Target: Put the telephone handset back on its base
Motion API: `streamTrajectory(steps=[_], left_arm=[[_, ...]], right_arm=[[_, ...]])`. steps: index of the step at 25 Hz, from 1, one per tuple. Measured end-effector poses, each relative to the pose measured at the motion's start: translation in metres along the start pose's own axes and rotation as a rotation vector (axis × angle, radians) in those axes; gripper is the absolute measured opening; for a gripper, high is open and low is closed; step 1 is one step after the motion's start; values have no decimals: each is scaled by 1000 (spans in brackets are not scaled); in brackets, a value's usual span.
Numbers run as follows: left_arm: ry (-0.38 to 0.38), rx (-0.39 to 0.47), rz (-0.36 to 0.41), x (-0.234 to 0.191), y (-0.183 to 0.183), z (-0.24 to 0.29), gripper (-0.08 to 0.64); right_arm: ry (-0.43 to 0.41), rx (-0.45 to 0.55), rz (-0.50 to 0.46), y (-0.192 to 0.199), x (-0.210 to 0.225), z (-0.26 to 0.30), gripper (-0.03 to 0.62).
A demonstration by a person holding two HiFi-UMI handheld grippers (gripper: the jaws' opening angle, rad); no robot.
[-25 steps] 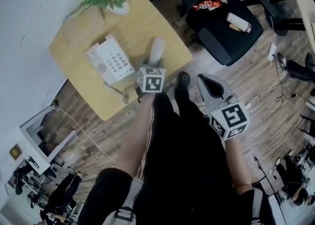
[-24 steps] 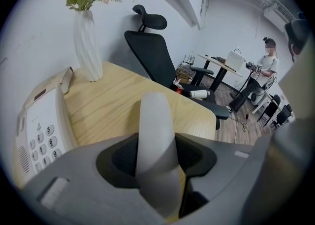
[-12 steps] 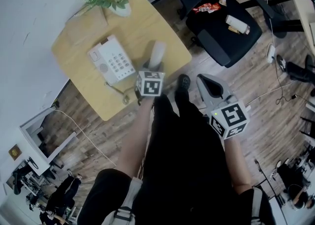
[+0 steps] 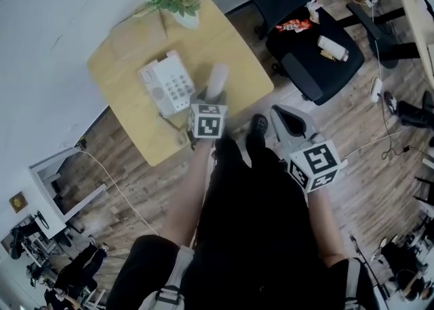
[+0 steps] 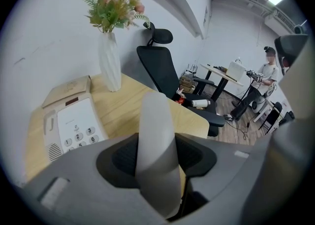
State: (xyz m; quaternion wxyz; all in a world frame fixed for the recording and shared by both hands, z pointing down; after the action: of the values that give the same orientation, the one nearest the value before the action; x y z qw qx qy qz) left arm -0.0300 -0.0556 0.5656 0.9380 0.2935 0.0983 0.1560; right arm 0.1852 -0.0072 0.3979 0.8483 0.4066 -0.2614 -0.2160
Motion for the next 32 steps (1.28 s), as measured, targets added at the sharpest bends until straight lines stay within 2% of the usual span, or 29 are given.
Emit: streamTrajectory(steps=[8, 25, 32], left_arm=[[-60, 48, -41, -29, 4, -37, 212], [-180, 110, -193, -102, 33, -84, 212], [-225, 126, -280, -128, 41, -92, 212]], right_arm=[[-44, 21, -36, -12, -30, 10, 5], [-162, 19, -132, -36, -87, 58, 5], [-198, 7, -158, -45, -101, 76, 5]])
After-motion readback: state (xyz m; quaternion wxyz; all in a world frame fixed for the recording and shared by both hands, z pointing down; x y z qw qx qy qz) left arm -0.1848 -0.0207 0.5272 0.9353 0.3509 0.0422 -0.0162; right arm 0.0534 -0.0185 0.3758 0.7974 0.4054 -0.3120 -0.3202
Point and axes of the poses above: the fingertips, and each gripper's own axes: z forward along the fingers, x to its right, y out of its underside, the point moved 8 cm from there along -z, backward along the fingers, and after that the axes turned 1 degree about -x, right-handed, at the moved point
